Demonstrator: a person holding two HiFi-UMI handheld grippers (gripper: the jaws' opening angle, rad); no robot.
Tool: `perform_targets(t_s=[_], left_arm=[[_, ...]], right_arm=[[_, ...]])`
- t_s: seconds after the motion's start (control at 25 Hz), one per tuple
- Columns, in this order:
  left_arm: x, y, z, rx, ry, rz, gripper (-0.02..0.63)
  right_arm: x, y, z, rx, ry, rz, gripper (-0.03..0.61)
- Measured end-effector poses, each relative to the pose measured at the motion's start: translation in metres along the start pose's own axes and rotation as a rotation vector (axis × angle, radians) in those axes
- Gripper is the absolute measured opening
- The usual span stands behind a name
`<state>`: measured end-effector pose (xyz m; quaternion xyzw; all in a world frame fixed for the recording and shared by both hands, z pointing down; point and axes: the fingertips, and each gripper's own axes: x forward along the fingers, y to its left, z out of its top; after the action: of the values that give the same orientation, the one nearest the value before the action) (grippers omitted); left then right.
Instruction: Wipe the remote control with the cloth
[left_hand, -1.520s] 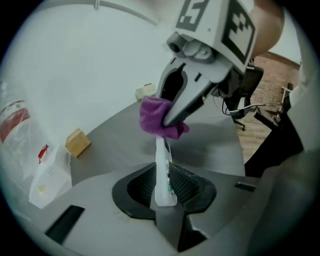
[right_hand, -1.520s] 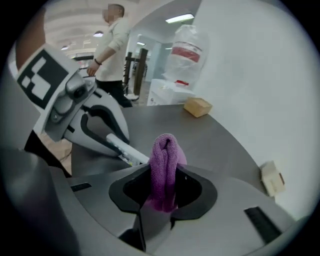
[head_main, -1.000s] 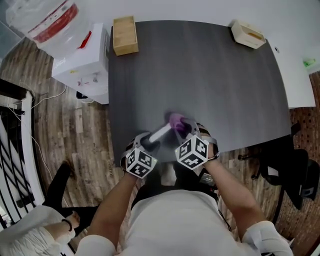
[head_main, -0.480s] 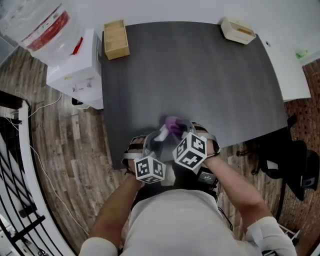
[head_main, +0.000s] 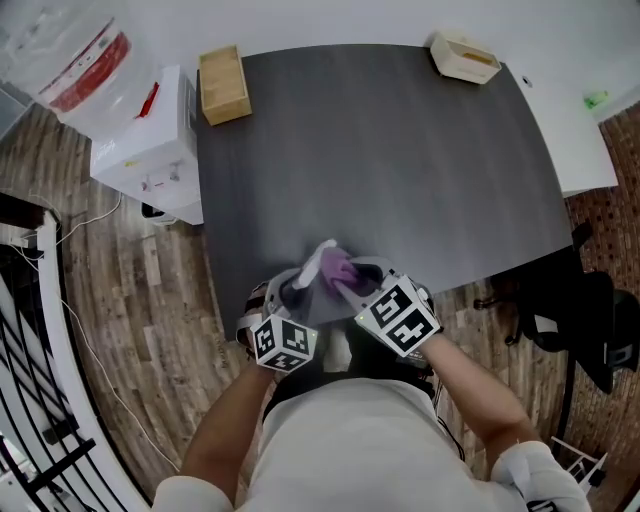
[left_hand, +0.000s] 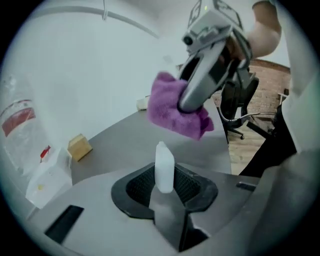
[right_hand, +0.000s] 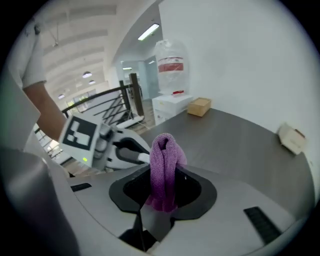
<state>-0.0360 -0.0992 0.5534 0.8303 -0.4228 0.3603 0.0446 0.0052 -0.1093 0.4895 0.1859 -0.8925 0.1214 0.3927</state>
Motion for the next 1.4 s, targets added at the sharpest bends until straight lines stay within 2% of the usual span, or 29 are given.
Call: perform_targets(t_s=[0.08,0.2,0.32,0.44,0.52,0.6,0.72,0.8,0.88,1.08,1.16,1.2,1.28,1.36,1.4], left_arm=[[-0.009,0.002,0.015,0.037,-0.035,0.017,0.101],[-0.013,-0.003,0.043,0.103,-0.083,0.012,0.101],[-0.007,-0.010,0.060,0.162,-0.109,-0.023,0.101],[0.004,-0.019,0.073,0.208,-0.120,-0.058,0.101],[0.012,-0.026,0.078,0.244,-0.107,-0.068,0.101],[0.021,-0.031,0.083,0.270,-0.088,-0.079,0.101],[0.032,-0.036,0.089,0.292,-0.068,-0.098,0.101],[0.036,-0.039,0.091,0.297,-0.064,-0.106,0.101],[0.037,-0.041,0.092,0.293,-0.067,-0.112,0.101],[0.036,-0.037,0.091,0.239,-0.070,-0.098,0.101],[0.033,-0.034,0.091,0.193,-0.083,-0.081,0.101],[0.030,-0.031,0.090,0.161,-0.096,-0.070,0.101],[0.017,-0.019,0.084,0.059,-0.133,-0.041,0.101],[-0.004,-0.002,0.068,-0.091,-0.180,-0.004,0.101],[-0.015,0.008,0.055,-0.159,-0.201,0.018,0.101]], right_arm=[[0.005,-0.016,-0.011,-0.015,0.039,-0.049,0.112],[0.014,-0.022,-0.027,-0.003,0.080,-0.050,0.112],[0.021,-0.030,-0.038,0.070,0.106,-0.040,0.112],[0.027,-0.032,-0.053,0.074,0.172,-0.033,0.112],[0.022,-0.040,-0.061,0.077,0.208,-0.076,0.112],[0.010,-0.055,-0.061,0.092,0.208,-0.162,0.112],[-0.006,-0.063,-0.056,0.011,0.216,-0.253,0.112],[-0.012,-0.059,-0.053,-0.080,0.235,-0.282,0.112],[-0.019,-0.054,-0.051,-0.128,0.242,-0.292,0.110],[-0.029,-0.028,-0.031,-0.268,0.231,-0.262,0.110],[-0.030,-0.018,-0.023,-0.285,0.217,-0.240,0.109],[-0.031,-0.012,-0.018,-0.270,0.197,-0.209,0.109],[-0.034,0.006,-0.003,-0.209,0.112,-0.084,0.109],[-0.040,0.025,0.014,-0.115,0.006,0.061,0.109],[-0.042,0.026,0.017,-0.065,-0.025,0.092,0.109]])
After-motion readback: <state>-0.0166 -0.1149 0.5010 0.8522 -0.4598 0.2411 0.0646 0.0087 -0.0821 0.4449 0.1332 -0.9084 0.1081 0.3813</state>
